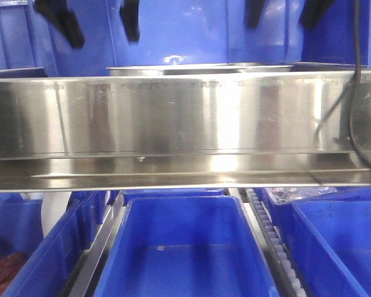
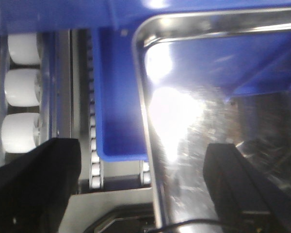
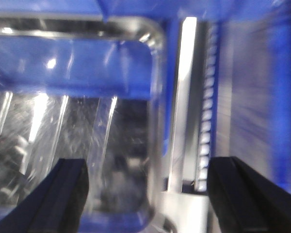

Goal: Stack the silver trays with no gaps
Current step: 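Close both grippers on opposite rims of the silver tray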

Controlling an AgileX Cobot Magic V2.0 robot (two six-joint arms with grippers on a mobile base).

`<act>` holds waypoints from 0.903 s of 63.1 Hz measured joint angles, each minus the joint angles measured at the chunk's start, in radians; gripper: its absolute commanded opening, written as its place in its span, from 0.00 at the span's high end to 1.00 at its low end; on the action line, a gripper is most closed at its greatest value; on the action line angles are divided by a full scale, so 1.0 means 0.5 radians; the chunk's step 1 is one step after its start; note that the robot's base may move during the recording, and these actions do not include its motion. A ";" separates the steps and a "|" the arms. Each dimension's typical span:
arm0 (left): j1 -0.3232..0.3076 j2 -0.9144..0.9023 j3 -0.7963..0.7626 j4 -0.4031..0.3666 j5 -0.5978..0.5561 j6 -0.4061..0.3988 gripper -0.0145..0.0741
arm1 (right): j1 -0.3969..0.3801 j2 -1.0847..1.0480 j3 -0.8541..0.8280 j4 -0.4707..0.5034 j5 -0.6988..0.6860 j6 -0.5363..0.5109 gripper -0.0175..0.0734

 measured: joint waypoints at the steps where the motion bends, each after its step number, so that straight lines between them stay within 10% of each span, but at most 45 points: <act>1: 0.004 0.009 0.000 0.000 0.000 0.000 0.36 | 0.000 0.012 0.000 0.001 0.000 0.000 0.16; 37: 0.004 0.200 -0.005 -0.098 -0.020 0.000 0.36 | -0.008 0.267 -0.005 0.017 -0.094 -0.069 0.16; 57: 0.004 0.225 -0.014 -0.151 -0.073 0.000 0.69 | -0.013 0.286 -0.024 0.011 -0.100 -0.083 0.67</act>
